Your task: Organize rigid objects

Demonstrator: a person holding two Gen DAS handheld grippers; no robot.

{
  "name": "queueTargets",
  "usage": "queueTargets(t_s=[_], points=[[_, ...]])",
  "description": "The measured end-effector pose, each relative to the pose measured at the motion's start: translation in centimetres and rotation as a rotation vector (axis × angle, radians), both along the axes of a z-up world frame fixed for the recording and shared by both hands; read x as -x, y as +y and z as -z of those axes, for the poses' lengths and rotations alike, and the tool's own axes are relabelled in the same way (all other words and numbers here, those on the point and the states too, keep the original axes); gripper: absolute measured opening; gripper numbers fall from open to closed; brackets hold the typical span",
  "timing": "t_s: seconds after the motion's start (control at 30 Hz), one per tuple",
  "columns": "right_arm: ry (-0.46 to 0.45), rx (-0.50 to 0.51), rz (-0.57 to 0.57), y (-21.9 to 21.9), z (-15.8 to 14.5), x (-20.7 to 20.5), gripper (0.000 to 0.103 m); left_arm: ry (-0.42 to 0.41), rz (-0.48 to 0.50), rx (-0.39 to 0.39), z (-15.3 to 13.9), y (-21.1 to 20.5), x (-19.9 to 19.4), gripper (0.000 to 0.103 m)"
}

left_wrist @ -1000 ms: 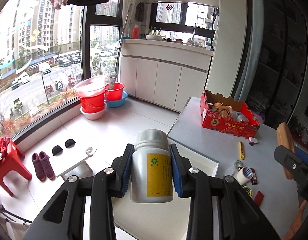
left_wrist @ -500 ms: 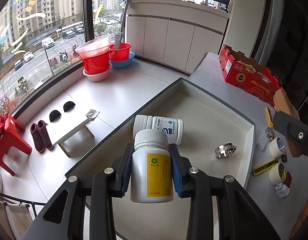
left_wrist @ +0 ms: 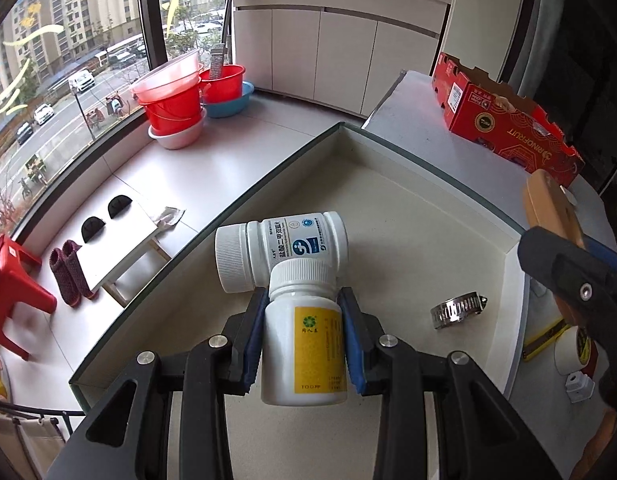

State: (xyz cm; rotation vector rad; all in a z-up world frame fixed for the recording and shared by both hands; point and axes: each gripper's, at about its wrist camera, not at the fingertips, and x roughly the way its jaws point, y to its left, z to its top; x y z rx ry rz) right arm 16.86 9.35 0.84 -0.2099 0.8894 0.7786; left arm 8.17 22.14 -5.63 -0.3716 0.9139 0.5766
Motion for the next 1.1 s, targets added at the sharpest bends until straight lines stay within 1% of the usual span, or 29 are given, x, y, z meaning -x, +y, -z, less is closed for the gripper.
queueTargets(t_s=[0.07,0.17,0.23,0.4,0.6,0.73,1.1], points=[[0.006,0.01,-0.003,0.2,0.3,-0.2,0.088,-0.001,0.005,0.003,0.1,0.2,-0.8,0.038],[0.016,0.015,0.0,0.3,0.7,-0.6,0.088,-0.009,0.004,0.027,0.2,0.7,-1.5,0.038],[0.022,0.019,0.005,0.5,0.9,-0.9,0.088,-0.004,0.003,0.009,0.0,0.8,-1.8,0.038],[0.053,0.023,0.005,1.1,1.7,-1.3,0.088,-0.005,-0.003,0.023,0.0,1.1,-1.9,0.038],[0.056,0.037,0.005,1.7,2.2,-1.7,0.088,0.0,-0.001,0.021,0.1,1.1,-1.9,0.038],[0.092,0.043,-0.001,2.2,2.9,-2.3,0.088,0.006,0.0,0.022,0.2,1.1,-1.9,0.038],[0.09,0.075,-0.004,3.2,4.1,-2.5,0.088,0.026,0.0,0.021,0.5,1.0,-2.2,0.038]])
